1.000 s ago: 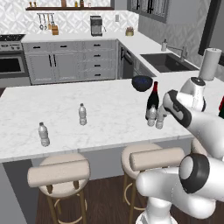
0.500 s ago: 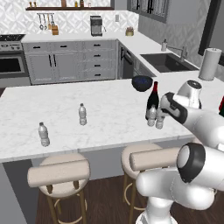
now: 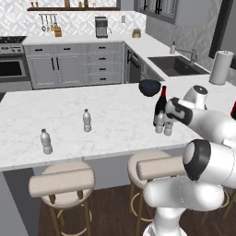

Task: Move the plastic bottles in the middle to the plastics group, and the glass bottles in the middle to the glass group.

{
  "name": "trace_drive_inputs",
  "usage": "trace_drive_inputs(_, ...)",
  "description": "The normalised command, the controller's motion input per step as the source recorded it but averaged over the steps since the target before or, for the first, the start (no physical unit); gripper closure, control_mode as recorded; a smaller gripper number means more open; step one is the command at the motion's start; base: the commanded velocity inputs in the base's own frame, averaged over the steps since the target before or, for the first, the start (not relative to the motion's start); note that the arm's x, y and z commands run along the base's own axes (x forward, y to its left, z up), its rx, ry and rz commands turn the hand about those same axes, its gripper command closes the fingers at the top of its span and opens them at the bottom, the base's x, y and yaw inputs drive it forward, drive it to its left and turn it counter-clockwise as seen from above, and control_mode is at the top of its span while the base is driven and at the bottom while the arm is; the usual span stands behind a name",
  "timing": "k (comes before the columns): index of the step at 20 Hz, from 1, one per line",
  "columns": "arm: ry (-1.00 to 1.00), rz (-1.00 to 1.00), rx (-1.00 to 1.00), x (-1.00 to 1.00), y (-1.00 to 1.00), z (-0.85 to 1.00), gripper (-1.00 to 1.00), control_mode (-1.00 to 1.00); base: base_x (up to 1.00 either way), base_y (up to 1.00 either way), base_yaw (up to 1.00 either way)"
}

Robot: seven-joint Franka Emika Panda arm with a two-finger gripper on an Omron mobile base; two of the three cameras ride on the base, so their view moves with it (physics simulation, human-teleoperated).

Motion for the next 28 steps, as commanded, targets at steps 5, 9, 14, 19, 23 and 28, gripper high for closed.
trace_drive_inputs(5,0.00,0.00,0.00,0.24,-0.05,-0.07,-1.00,-1.00,0.00,0.00,0.00)
trace_drive_inputs(9,0.00,0.00,0.00,0.24,-0.07,-0.07,-1.00,-1.00,0.00,0.00,0.00)
trace_drive_inputs(14,0.00,0.00,0.01,0.21,-0.07,-0.11,-1.00,-1.00,0.00,0.00,0.00)
trace_drive_inputs(19,0.00,0.00,0.00,0.21,-0.07,-0.11,-1.00,-1.00,0.00,0.00,0.00)
trace_drive_inputs(23,0.00,0.01,0.03,0.24,-0.07,-0.07,-1.00,-1.00,0.00,0.00,0.00)
trace_drive_inputs(28,0.00,0.01,0.03,0.20,-0.03,-0.05,-1.00,-1.00,0.00,0.00,0.00)
